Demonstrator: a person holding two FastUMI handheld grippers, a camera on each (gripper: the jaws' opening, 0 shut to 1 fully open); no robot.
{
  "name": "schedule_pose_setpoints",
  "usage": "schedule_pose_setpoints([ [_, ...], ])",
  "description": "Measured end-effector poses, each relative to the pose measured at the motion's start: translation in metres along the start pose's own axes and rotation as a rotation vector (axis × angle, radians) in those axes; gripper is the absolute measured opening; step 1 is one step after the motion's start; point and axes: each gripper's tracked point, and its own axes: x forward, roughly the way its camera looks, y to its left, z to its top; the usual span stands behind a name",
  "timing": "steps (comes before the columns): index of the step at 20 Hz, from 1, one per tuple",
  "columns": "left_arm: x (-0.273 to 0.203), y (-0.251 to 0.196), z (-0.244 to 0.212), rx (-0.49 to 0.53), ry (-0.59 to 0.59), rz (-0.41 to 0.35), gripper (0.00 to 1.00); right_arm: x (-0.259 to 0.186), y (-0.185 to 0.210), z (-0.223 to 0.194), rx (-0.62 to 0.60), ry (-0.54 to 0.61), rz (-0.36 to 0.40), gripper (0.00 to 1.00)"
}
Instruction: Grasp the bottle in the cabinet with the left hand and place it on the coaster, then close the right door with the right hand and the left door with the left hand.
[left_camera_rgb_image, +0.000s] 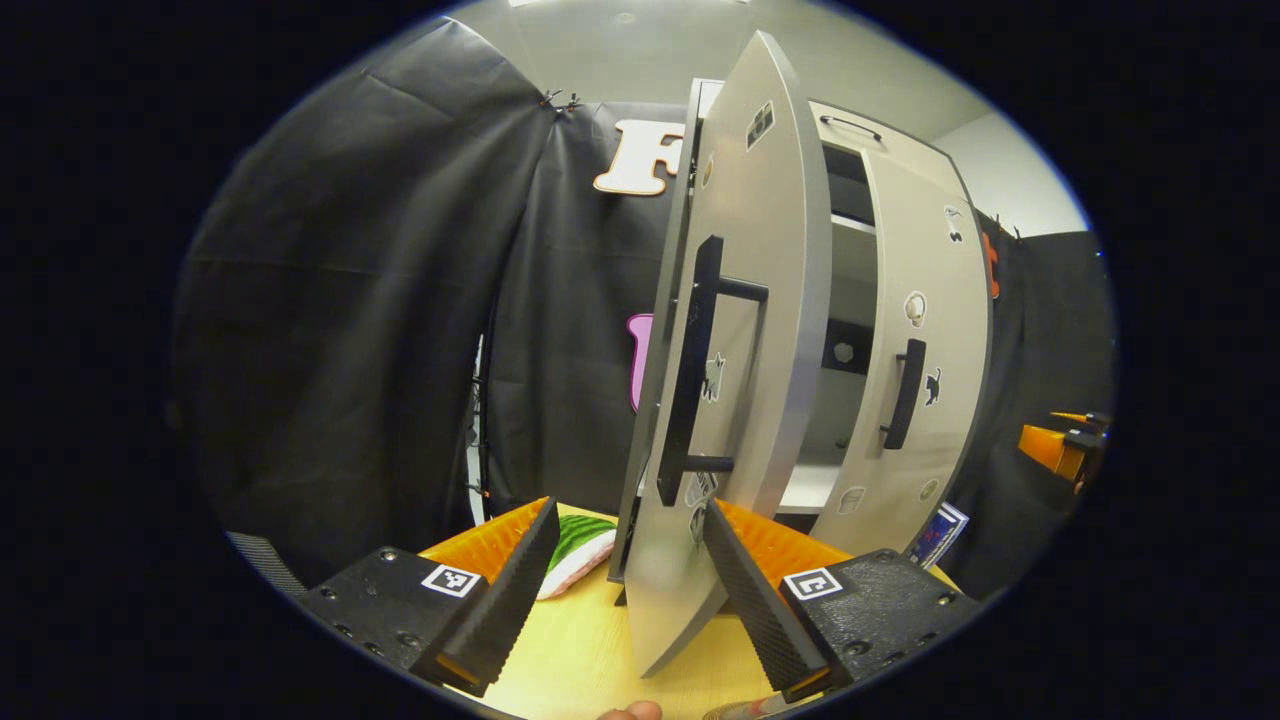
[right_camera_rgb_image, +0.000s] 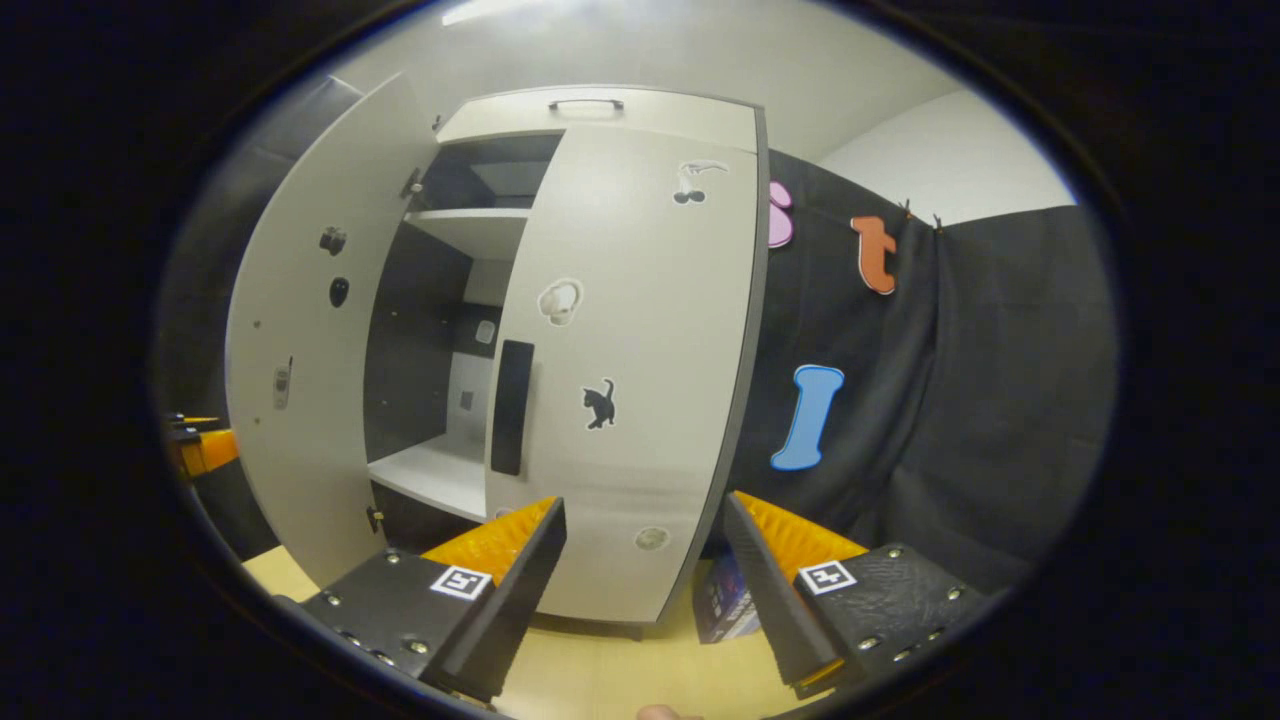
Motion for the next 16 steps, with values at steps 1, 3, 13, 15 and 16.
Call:
schedule_pose_setpoints([
  [1,0.000,-0.002,0.000,0.001,0.001,-0.005,0.95,-0.001,0.000,0.000,-0.001,0.000,-0.001,0.96],
  [3,0.001,-0.006,-0.001,0.001,0.004,-0.016,0.95,-0.002,-0.001,0.000,-0.005,-0.002,-0.004,0.96],
  [13,0.008,-0.029,-0.006,0.009,0.015,-0.073,0.95,-0.008,-0.013,-0.004,-0.007,0.003,-0.031,0.96],
  [15,0.010,-0.035,-0.011,0.013,0.028,-0.087,0.89,-0.008,-0.016,-0.005,-0.006,0.006,-0.036,0.94],
  [16,0.011,-0.038,-0.013,0.016,0.034,-0.093,0.89,-0.009,-0.016,-0.006,-0.007,0.008,-0.038,0.96],
])
